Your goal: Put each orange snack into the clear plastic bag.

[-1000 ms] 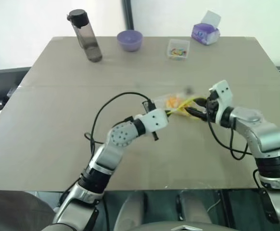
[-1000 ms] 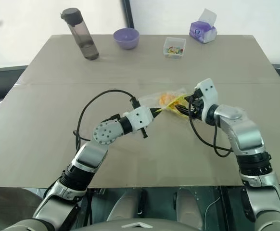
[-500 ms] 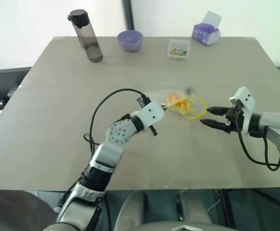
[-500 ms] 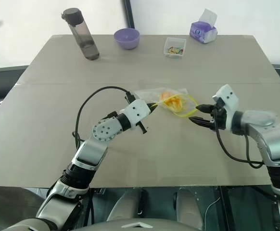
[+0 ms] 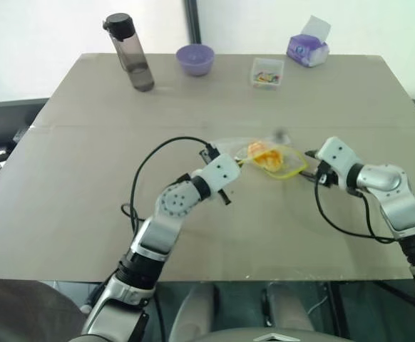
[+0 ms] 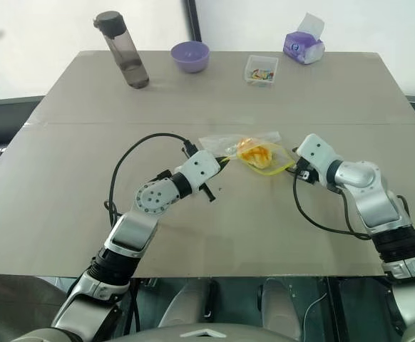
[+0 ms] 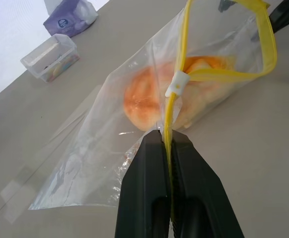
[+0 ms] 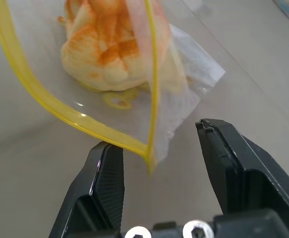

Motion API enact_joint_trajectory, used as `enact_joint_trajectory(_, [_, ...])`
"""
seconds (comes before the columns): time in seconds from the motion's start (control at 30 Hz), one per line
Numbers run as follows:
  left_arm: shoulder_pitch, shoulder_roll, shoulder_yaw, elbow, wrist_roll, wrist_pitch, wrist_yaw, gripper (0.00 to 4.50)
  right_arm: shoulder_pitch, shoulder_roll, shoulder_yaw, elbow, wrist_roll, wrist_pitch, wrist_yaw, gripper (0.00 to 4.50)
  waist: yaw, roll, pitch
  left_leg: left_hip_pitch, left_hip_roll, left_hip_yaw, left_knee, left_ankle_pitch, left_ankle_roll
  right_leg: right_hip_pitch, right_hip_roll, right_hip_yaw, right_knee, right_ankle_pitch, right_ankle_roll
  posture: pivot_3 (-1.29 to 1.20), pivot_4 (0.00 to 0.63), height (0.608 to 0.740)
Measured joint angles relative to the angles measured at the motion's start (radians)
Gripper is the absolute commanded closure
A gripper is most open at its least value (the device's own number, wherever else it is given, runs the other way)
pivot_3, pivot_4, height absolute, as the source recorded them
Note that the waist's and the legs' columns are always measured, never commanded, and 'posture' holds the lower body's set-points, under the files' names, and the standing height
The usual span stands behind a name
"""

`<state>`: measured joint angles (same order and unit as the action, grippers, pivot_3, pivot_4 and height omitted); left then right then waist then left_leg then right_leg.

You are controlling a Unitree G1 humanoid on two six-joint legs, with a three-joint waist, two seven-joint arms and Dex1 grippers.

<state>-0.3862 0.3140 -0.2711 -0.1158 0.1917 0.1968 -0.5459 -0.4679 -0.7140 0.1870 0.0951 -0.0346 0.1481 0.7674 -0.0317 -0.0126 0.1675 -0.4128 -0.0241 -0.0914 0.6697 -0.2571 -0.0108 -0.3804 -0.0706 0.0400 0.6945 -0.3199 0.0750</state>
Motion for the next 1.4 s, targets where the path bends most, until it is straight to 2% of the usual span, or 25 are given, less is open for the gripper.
enact_joint_trajectory(0.03, [0.000, 0.003, 0.000, 0.000, 0.000, 0.001, 0.000, 4.50, -0.001, 0.001, 0.000, 0.001, -0.005, -0.007, -0.001, 1.88, -0.001, 0.000, 0.000, 0.000, 0.000, 0.000, 0.000, 0.000, 0.000, 0.000, 0.000, 0.000, 0.000, 0.000, 0.000, 0.00, 0.150, 0.740])
enact_joint_trajectory(0.07, [0.000, 0.004, 0.000, 0.000, 0.000, 0.001, 0.000, 4.50, -0.001, 0.001, 0.000, 0.002, -0.006, -0.012, -0.001, 2.12, -0.001, 0.000, 0.000, 0.000, 0.000, 0.000, 0.000, 0.000, 0.000, 0.000, 0.000, 0.000, 0.000, 0.000, 0.000, 0.00, 0.150, 0.740])
enact_joint_trajectory(0.17, [0.000, 0.008, 0.000, 0.000, 0.000, 0.001, 0.000, 4.50, -0.001, 0.009, -0.009, 0.002, 0.001, -0.020, -0.001, 3.02, -0.003, 0.000, 0.000, 0.000, 0.000, 0.000, 0.000, 0.000, 0.000, 0.000, 0.000, 0.000, 0.000, 0.000, 0.000, 0.00, 0.150, 0.740])
enact_joint_trajectory(0.23, [0.000, 0.008, 0.000, 0.000, 0.000, 0.001, 0.000, 4.50, -0.001, 0.009, -0.009, 0.002, -0.001, -0.023, -0.002, 3.80, -0.004, 0.000, 0.000, 0.000, 0.000, 0.000, 0.000, 0.000, 0.000, 0.000, 0.000, 0.000, 0.000, 0.000, 0.000, 0.00, 0.150, 0.740])
enact_joint_trajectory(0.3, [0.000, 0.008, 0.000, 0.000, 0.000, 0.000, 0.000, 4.50, -0.001, 0.009, -0.009, 0.002, -0.006, -0.031, -0.003, 4.23, -0.004, 0.000, 0.000, 0.000, 0.000, 0.000, 0.000, 0.000, 0.000, 0.000, 0.000, 0.000, 0.000, 0.000, 0.000, 0.00, 0.150, 0.740])
enact_joint_trajectory(0.67, [-0.040, 0.039, 0.002, 0.034, -0.002, -0.039, -0.015, 4.50, 0.002, 0.014, -0.020, 0.001, 0.017, -0.018, 0.011, 4.23, -0.003, 0.000, 0.000, 0.000, 0.000, 0.000, 0.000, 0.000, 0.000, 0.000, 0.000, 0.000, 0.001, 0.000, 0.000, 0.00, 0.150, 0.740])
enact_joint_trajectory(0.83, [-0.232, 0.052, 0.081, 0.121, -0.065, -0.069, -0.027, 4.50, -0.156, 0.038, -0.117, 0.037, 0.102, 0.032, -0.005, 4.23, -0.007, 0.000, 0.000, 0.000, 0.000, 0.000, 0.002, 0.000, 0.000, 0.000, 0.000, 0.000, 0.001, 0.000, 0.000, 0.00, 0.150, 0.740])
enact_joint_trajectory(0.97, [-0.447, 0.046, 0.177, 0.190, -0.130, -0.068, 0.000, 4.50, -0.363, 0.076, -0.266, 0.082, 0.195, 0.067, -0.085, 4.23, -0.008, 0.000, 0.000, -0.001, 0.000, -0.001, 0.000, 0.000, 0.000, -0.001, 0.000, -0.001, -0.001, 0.000, 0.000, 0.00, 0.150, 0.740])
enact_joint_trajectory(1.03, [-0.503, 0.049, 0.191, 0.216, -0.134, -0.082, 0.009, 4.50, -0.409, 0.086, -0.302, 0.077, 0.222, 0.074, -0.109, 4.23, -0.009, 0.000, 0.000, -0.001, 0.000, -0.001, -0.001, 0.000, 0.000, -0.001, 0.000, -0.001, -0.001, 0.000, 0.000, 0.00, 0.150, 0.740])
enact_joint_trajectory(1.33, [-0.402, 0.039, 0.148, 0.268, -0.115, -0.118, 0.009, 4.50, -0.295, 0.068, -0.282, 0.057, 0.195, 0.091, -0.103, 4.23, -0.010, 0.000, 0.000, -0.002, -0.001, 0.001, -0.001, 0.000, 0.000, -0.004, 0.000, 0.001, 0.001, 0.000, 0.000, 0.00, 0.150, 0.740])
enact_joint_trajectory(1.4, [-0.333, 0.033, 0.119, 0.240, -0.111, -0.121, 0.003, 4.50, -0.233, 0.044, -0.248, 0.018, 0.188, 0.104, -0.059, 3.72, -0.010, 0.000, 0.000, -0.002, -0.001, 0.002, -0.001, 0.000, 0.000, -0.004, 0.000, 0.002, 0.001, 0.000, 0.000, 0.00, 0.150, 0.740])
